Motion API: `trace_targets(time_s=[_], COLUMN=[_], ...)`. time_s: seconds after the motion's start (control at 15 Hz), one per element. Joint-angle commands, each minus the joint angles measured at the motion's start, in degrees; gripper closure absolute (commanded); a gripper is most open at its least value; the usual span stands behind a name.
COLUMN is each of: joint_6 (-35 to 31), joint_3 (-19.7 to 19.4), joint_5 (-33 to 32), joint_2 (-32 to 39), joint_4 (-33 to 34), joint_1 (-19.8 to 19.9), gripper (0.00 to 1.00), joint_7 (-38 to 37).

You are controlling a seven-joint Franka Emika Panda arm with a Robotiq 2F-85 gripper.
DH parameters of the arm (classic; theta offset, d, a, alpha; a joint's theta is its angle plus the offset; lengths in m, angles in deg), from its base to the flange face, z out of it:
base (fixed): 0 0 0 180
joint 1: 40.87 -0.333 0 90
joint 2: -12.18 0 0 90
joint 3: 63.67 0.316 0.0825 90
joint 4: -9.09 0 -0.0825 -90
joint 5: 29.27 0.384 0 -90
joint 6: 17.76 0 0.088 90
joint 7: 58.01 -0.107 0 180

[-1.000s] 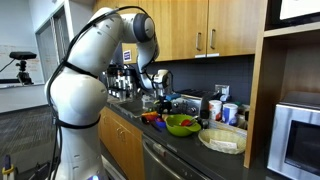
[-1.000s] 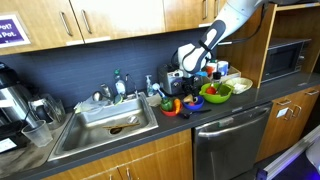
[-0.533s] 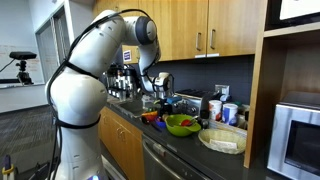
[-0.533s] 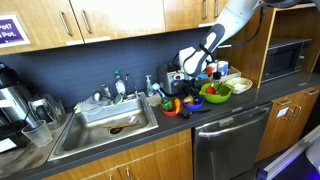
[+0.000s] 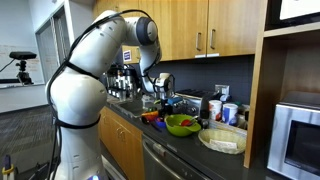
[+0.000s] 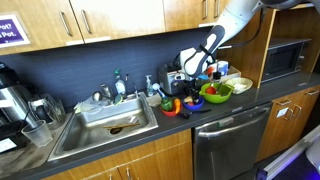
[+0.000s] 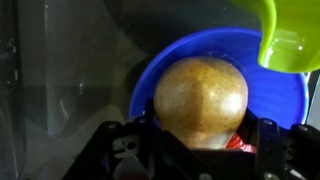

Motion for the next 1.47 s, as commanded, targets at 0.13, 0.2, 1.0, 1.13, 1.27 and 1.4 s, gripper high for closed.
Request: trace_targets(time_s=[0.13,0.2,1.0,1.13,1.27,1.4], joint_6=[-1.1,-1.0,2.1,2.5,2.6,2.9], joint_3=[0.5,0.4,0.3,0.3,0.3,0.4], joint_5=[0.9,0.9,1.1,1.2,1.5,1.8], joint_2=[-0.7,-0.9,-7.4,-8.7,-9.8,-11.3], joint_4=[-0.5,-0.5,-3.0,-3.6,-4.0,-4.8], joint_1=[0.4,0.4,-1.2,-1.2,-1.2,-1.1], gripper=[0.51,0.51,0.51,0.51,0.51,0.51], joint_7=[1.2,1.1,-2.2,-2.8,-3.3,-3.7])
